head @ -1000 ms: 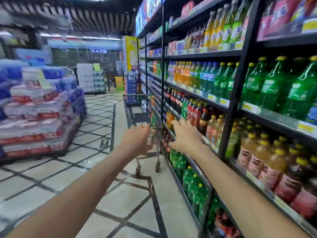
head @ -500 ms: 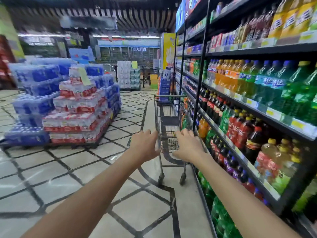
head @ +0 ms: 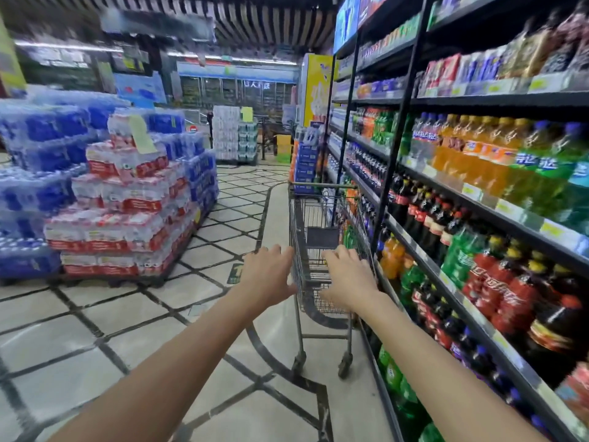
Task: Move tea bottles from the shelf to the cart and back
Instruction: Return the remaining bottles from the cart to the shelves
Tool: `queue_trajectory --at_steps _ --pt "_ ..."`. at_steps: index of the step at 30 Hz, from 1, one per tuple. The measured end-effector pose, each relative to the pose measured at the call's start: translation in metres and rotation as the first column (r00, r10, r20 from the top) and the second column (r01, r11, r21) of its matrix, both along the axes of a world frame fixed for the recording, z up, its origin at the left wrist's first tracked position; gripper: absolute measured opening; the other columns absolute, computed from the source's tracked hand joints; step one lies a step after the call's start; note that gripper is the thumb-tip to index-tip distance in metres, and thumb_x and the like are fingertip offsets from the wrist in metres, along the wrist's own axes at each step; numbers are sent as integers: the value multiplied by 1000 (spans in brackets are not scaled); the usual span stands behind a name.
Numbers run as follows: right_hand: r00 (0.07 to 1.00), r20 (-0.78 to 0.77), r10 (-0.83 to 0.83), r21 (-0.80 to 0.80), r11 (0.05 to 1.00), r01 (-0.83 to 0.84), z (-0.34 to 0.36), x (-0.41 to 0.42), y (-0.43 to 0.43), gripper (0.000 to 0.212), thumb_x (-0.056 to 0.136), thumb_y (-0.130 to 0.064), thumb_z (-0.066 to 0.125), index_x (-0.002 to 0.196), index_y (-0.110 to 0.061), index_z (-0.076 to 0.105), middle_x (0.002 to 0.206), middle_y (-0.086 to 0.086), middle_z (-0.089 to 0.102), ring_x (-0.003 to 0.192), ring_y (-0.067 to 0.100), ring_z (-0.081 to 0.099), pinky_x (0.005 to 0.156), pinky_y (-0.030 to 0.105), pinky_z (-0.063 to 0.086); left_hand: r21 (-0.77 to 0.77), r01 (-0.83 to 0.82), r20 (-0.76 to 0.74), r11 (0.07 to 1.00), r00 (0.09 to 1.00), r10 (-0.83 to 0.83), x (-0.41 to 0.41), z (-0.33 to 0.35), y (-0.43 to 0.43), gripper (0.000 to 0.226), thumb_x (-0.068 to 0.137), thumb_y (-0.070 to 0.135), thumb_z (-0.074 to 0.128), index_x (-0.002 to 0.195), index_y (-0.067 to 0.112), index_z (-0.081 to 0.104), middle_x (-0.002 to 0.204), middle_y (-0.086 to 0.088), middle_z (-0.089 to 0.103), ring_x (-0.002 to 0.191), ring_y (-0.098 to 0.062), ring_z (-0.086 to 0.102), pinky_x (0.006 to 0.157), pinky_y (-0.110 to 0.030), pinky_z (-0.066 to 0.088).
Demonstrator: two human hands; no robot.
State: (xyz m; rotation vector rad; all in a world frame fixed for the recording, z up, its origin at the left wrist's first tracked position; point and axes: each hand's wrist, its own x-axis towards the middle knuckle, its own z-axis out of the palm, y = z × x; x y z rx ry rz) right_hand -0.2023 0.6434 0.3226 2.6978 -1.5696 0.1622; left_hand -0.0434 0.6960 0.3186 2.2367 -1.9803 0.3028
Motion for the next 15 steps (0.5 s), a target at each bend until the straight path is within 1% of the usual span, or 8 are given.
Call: queue_trajectory --at_steps 3,6,11,15 --pt "1000 0 -14 -17 1000 14 -1 26 -45 81 82 -41 72 148 -19 31 145 9 36 135 30 34 109 46 34 -13 24 11 1000 1000 -24 31 0 -46 63 88 56 61 137 21 43 127 -4 56 117 -27 55 92 -41 48" --pt "1000 8 -30 3 1000 30 -6 47 -85 80 82 -39 72 148 -20 31 145 8 36 135 30 34 110 46 35 -14 34 22 999 999 -33 59 -3 -87 64 88 55 60 140 22 41 128 -4 56 119 -27 54 90 -41 48" --pt "999 9 -48 37 998 48 -19 70 -151 84 83 -38 70 152 -21 26 148 9 34 137 29 32 111 45 34 27 37 43 999 998 -38 92 -14 -152 66 88 57 59 141 22 40 129 -4 54 119 -27 53 90 -41 47" --pt "998 6 -58 63 996 58 -34 84 -207 85 82 -39 70 153 -21 26 147 8 34 136 30 33 110 45 36 53 53 53 997 997 -56 107 -25 -212 68 88 56 60 141 21 40 131 -5 54 120 -28 53 91 -43 47"
